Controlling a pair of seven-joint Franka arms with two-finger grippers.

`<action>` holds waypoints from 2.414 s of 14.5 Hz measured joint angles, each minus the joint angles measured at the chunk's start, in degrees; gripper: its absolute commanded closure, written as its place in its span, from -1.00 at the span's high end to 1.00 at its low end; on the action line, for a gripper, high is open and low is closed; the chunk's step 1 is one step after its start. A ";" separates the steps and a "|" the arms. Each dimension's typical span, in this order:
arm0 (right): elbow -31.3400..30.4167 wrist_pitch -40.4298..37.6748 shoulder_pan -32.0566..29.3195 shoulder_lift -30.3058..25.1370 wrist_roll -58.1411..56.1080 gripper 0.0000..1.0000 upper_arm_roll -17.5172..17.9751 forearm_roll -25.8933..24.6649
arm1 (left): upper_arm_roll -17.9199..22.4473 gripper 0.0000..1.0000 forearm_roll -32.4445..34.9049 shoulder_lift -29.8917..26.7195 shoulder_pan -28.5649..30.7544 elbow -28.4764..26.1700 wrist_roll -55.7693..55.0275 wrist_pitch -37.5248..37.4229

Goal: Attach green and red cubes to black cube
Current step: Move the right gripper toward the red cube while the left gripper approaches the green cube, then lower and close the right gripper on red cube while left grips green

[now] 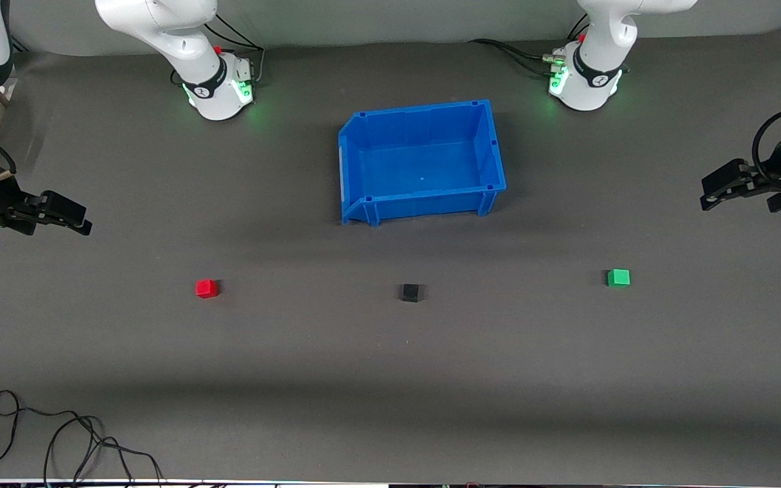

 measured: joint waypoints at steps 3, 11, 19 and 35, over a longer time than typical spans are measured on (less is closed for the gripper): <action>-0.84 -0.03 0.00 0.13 8.71 0.99 -0.01 0.00 | 0.36 1.00 -0.54 0.22 0.59 -0.65 -10.46 -2.26; -9.96 7.37 0.03 2.05 25.12 0.88 0.02 0.00 | 0.61 1.00 -9.55 2.47 6.85 -1.54 -47.29 -3.56; -19.31 15.59 -0.28 3.87 47.47 0.95 -0.30 1.36 | 0.72 1.00 -18.79 4.02 13.13 -10.72 -63.83 3.64; -25.53 35.33 0.80 18.69 85.20 0.99 0.35 2.79 | -0.47 1.00 -32.65 17.21 12.31 -29.58 -59.64 37.29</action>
